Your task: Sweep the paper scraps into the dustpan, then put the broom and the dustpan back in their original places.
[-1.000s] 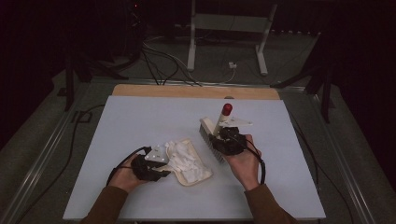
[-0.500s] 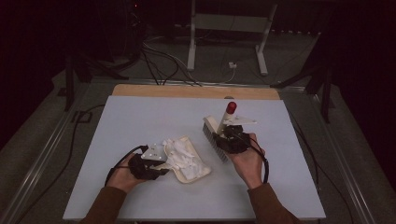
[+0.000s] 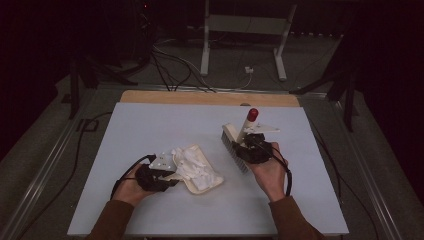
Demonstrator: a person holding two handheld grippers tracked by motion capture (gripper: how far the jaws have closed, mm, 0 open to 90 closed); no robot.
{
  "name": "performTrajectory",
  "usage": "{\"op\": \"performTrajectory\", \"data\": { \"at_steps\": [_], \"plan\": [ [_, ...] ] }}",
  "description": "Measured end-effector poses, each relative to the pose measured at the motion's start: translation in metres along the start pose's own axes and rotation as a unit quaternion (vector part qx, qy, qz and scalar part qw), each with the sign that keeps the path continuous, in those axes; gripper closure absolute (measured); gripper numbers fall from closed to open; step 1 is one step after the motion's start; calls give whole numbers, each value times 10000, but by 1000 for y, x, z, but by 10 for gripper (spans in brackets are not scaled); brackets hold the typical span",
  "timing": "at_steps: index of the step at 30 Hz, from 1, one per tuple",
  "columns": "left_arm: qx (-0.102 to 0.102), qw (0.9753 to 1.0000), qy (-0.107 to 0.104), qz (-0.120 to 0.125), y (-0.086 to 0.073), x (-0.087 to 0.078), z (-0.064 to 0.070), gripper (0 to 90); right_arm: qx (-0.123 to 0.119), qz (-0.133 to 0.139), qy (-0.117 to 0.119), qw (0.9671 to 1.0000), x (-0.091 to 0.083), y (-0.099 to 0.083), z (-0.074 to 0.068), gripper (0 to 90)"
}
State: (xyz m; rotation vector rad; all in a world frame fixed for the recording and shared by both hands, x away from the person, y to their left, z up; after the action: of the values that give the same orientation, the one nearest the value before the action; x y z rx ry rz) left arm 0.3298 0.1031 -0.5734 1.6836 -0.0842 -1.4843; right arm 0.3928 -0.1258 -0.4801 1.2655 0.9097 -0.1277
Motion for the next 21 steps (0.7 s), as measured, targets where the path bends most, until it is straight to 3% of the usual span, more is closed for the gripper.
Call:
{"op": "performTrajectory", "data": {
  "at_steps": [21],
  "plan": [
    [-358, 9986, 365, 95, -1, -12, -9, 671, 126, -29, 92, 9999, -7, -3, 15, 674]
  ]
}}
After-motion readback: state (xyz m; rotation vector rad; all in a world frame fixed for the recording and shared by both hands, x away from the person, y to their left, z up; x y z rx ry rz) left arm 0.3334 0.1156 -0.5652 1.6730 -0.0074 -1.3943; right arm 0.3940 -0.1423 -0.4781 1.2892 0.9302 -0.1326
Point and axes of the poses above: each handheld gripper's, and its own axes: x roughly forward along the jaws, y roughly out of its top, z roughly to its right, the point moved 10 cm from there along x, roughly forward along the jaws, and after that the axes turned 5 degrees about -x, right-handed, at the moved point
